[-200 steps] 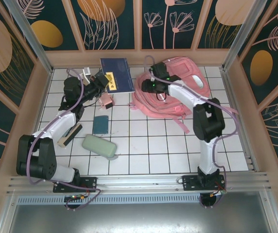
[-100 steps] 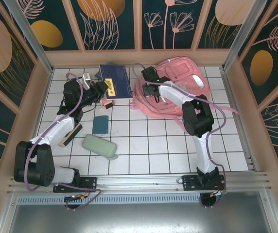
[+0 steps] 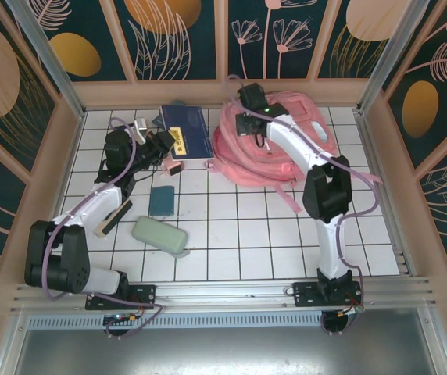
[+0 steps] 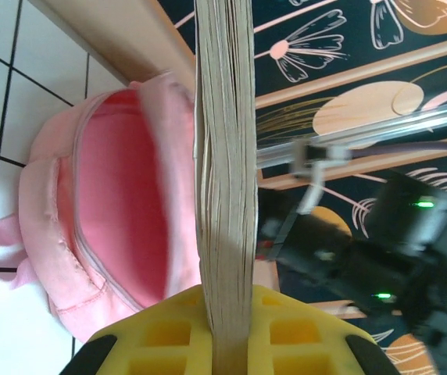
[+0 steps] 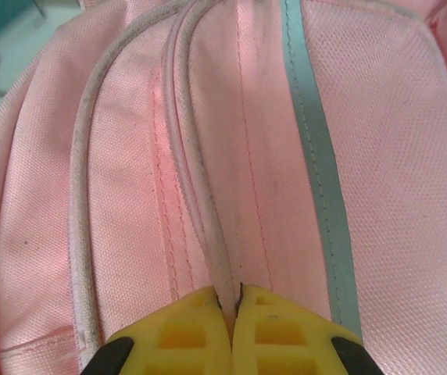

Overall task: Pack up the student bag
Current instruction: Open the student bag at the top-center of the table, then place the book in the student bag.

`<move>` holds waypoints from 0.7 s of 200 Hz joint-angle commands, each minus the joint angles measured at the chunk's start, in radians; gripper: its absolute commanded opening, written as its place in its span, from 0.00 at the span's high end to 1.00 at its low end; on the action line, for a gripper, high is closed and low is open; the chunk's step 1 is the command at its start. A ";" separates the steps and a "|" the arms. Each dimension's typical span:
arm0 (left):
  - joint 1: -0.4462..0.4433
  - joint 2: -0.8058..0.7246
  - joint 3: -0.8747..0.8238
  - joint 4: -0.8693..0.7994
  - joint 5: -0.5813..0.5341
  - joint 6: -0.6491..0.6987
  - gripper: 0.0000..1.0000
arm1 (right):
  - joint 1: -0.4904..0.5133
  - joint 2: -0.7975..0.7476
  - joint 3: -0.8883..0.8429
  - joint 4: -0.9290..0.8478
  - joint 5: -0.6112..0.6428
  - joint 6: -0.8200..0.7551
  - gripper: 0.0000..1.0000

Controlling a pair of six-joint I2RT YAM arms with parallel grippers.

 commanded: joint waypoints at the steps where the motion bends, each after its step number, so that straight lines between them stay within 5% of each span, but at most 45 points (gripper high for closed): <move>1: -0.006 0.039 -0.011 0.130 -0.022 -0.020 1.00 | -0.045 -0.109 0.112 -0.022 -0.116 0.049 1.00; 64: -0.140 0.211 0.074 0.256 -0.086 -0.086 1.00 | -0.193 -0.184 0.119 0.044 -0.580 0.139 1.00; 140: -0.327 0.603 0.398 0.372 -0.194 -0.226 1.00 | -0.257 -0.235 0.072 0.132 -0.723 0.260 1.00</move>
